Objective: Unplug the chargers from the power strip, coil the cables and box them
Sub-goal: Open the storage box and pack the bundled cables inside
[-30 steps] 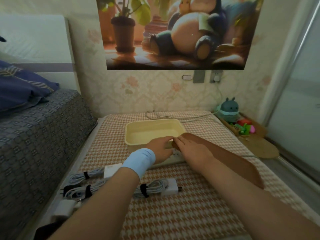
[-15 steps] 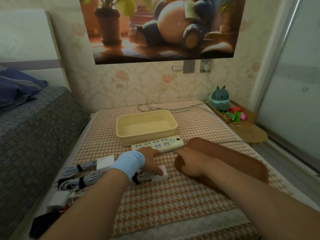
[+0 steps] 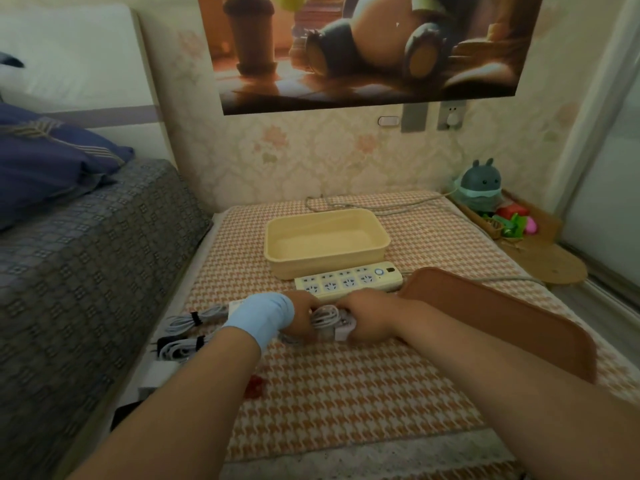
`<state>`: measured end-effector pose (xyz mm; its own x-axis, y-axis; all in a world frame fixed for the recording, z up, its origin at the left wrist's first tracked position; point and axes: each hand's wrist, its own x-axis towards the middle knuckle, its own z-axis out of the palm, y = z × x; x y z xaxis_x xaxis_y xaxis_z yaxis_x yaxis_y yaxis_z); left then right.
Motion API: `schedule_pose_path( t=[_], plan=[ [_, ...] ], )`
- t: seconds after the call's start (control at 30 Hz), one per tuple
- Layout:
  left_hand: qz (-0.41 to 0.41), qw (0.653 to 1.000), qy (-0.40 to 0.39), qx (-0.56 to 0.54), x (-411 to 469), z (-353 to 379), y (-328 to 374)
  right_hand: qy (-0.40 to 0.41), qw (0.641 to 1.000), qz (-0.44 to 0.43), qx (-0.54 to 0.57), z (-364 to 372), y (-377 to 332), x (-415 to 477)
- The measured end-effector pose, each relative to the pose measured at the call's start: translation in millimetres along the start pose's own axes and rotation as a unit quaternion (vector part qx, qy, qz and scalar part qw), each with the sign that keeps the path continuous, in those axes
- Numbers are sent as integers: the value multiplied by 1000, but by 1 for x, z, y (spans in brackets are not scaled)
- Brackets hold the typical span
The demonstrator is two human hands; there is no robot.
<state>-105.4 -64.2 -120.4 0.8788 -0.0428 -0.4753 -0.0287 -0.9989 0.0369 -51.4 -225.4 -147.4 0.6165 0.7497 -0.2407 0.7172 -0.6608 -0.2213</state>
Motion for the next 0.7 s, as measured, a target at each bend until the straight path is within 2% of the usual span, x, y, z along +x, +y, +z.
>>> schedule_pose_path(
  t=[0.07,0.2,0.4,0.53,0.7],
  plan=[
    [-2,994,83,-63,-1,-9,-10,43,999,-3,30,-12,5,5],
    [-6,953,236,-192,9,-30,-33,145,989,11,23,-42,20,23],
    [26,887,386,-252,51,-50,-50,230,968,58,81,-70,40,77],
    [-1,867,400,-298,84,-51,-64,268,957,50,96,-63,52,116],
    [-41,875,385,-292,115,-43,-84,215,972,61,75,-51,65,149]
  ],
)
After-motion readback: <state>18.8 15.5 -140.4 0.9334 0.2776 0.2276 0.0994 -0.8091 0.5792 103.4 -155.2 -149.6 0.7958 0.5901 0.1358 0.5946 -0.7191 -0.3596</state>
